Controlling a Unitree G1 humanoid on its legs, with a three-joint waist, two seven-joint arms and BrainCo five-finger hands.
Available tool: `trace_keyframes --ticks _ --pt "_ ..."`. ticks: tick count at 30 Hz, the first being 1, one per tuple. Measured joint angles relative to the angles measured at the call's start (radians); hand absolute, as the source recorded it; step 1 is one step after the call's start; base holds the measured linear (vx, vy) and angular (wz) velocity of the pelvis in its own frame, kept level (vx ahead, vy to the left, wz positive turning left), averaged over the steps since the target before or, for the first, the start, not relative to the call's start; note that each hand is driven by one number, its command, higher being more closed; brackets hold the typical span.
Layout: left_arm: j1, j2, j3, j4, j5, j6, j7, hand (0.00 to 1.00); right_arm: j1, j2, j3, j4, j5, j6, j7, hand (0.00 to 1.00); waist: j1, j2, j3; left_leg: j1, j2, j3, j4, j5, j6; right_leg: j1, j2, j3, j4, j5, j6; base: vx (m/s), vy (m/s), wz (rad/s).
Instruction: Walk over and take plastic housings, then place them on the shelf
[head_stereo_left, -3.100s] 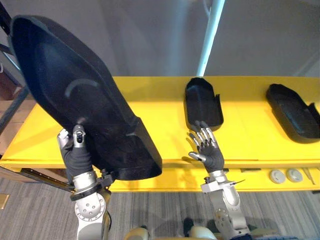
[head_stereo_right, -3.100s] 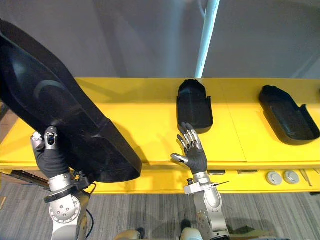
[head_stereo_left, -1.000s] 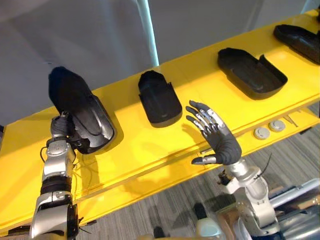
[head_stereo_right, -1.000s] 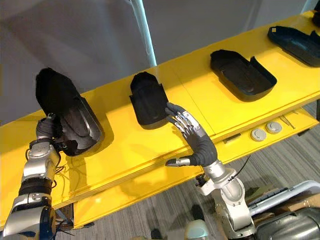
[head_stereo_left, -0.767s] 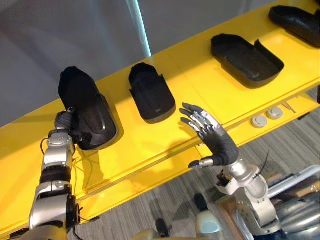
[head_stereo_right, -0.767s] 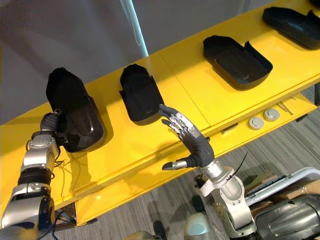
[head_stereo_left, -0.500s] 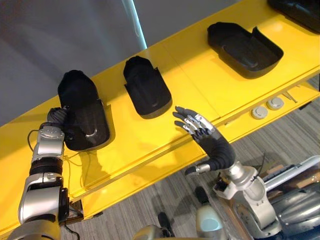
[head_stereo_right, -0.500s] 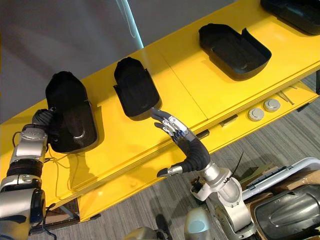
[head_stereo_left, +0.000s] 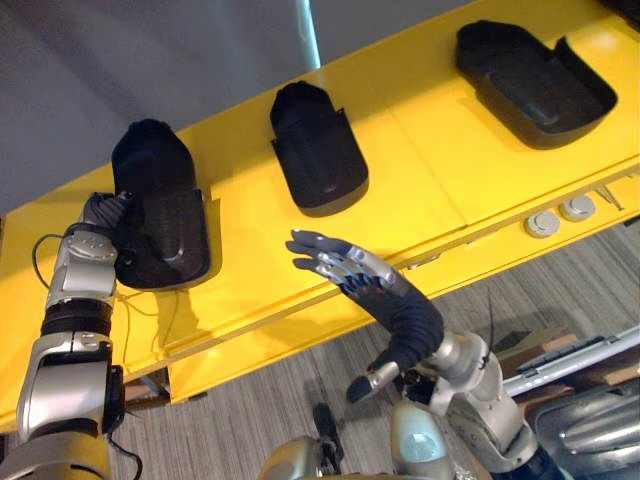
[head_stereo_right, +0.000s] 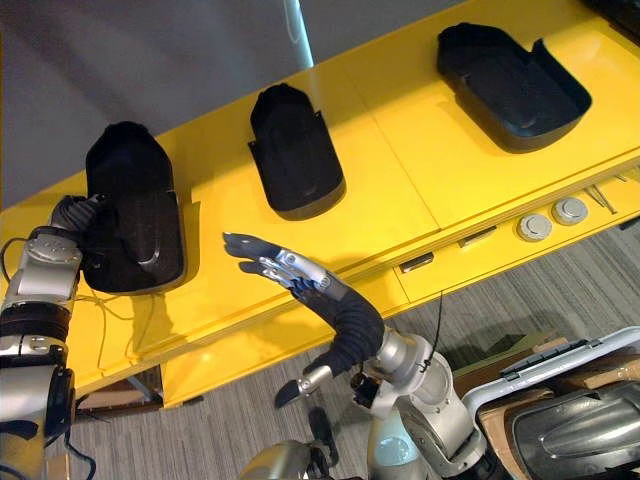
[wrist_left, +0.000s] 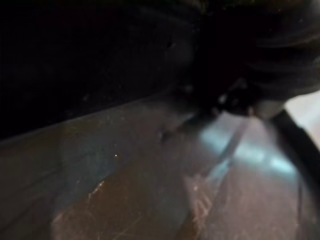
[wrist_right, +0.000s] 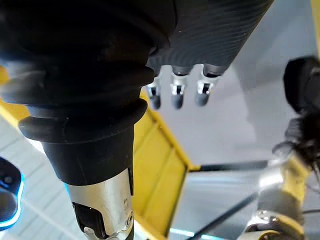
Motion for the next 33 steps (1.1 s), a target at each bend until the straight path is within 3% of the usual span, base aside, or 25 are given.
trace_keyframes --ticks 6,12,19,25,33 --pt "-0.048 -0.003 -0.016 0.000 -0.003 0.002 0.000 1.00 -0.022 0.000 0.003 0.001 -0.003 0.007 -0.023 0.00 0.003 -0.003 0.011 -0.010 -0.011 0.000 0.000 0.003 -0.002 -0.032 -0.012 0.000 0.051 -0.015 0.006 -0.01 0.000 0.04" --pt "-0.085 -0.025 -0.017 -0.001 -0.085 0.013 0.009 1.00 -0.023 0.001 0.004 -0.002 -0.003 0.007 -0.020 0.00 -0.004 -0.025 0.026 -0.034 -0.014 0.010 0.009 0.002 -0.004 -0.076 -0.015 0.009 0.094 -0.032 0.004 -0.01 -0.002 -0.02" --pt "-0.126 -0.052 -0.015 -0.001 -0.159 0.030 0.067 1.00 -0.026 0.004 -0.003 -0.004 -0.002 0.007 -0.020 0.00 -0.001 -0.040 0.035 -0.045 -0.013 0.039 0.020 -0.001 -0.009 -0.098 -0.014 0.028 0.114 -0.032 0.005 0.00 0.001 -0.05" --pt "-0.139 -0.052 0.000 -0.001 -0.156 0.070 0.110 1.00 -0.021 0.008 -0.019 -0.008 -0.001 0.007 -0.015 0.00 -0.008 -0.052 0.043 -0.059 -0.009 0.059 0.064 -0.028 -0.007 -0.099 -0.014 0.039 0.121 -0.033 0.006 -0.01 0.002 -0.06" --pt "-0.136 -0.050 0.036 -0.001 -0.134 0.082 0.093 1.00 -0.012 0.008 -0.028 -0.008 -0.001 0.006 -0.016 0.00 -0.006 -0.052 0.043 -0.062 -0.002 0.094 0.081 -0.035 -0.007 -0.100 -0.014 0.042 0.125 -0.034 0.008 0.00 0.001 0.00"
